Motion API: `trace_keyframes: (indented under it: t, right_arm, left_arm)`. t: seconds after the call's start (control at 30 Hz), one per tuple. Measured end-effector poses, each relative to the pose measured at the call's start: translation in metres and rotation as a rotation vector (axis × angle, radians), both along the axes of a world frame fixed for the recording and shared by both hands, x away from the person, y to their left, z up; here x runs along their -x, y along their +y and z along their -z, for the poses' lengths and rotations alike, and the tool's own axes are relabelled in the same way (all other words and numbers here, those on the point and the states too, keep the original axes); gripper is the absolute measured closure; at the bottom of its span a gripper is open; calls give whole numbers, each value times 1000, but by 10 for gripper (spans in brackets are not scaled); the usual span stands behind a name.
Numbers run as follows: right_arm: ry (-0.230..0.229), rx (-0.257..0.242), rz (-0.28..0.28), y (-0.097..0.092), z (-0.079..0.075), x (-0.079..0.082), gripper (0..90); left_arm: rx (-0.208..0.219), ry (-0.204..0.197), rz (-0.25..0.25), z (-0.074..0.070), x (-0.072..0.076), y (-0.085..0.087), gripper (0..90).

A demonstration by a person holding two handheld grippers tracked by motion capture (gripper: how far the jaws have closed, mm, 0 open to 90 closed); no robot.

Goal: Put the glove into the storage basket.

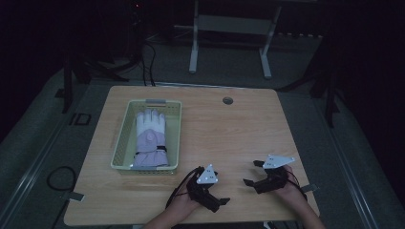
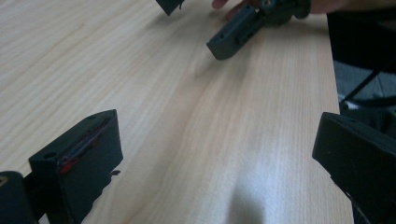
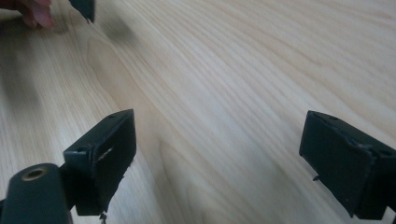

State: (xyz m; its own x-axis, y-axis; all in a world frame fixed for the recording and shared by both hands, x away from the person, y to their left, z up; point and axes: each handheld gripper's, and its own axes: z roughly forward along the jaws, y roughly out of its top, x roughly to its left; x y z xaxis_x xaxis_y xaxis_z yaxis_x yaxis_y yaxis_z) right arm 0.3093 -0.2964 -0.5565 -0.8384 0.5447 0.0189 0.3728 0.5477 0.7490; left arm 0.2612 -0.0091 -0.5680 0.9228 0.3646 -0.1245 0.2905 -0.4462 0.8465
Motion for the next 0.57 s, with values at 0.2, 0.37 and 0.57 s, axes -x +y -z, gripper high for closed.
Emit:
trace_keyframes:
  t: [0.2,0.37,0.57]
  right_arm:
    - [-12,-16,-2,-4,2,1,110]
    - [-24,12,-12,0,6,1,110]
    - [-74,20,6,1,6,5,110]
  left_arm:
    - [0,-15,11,3,4,-1,17]
    - [14,-45,-3,1,7,3,17]
    - [27,-43,-13,0,7,5,17]
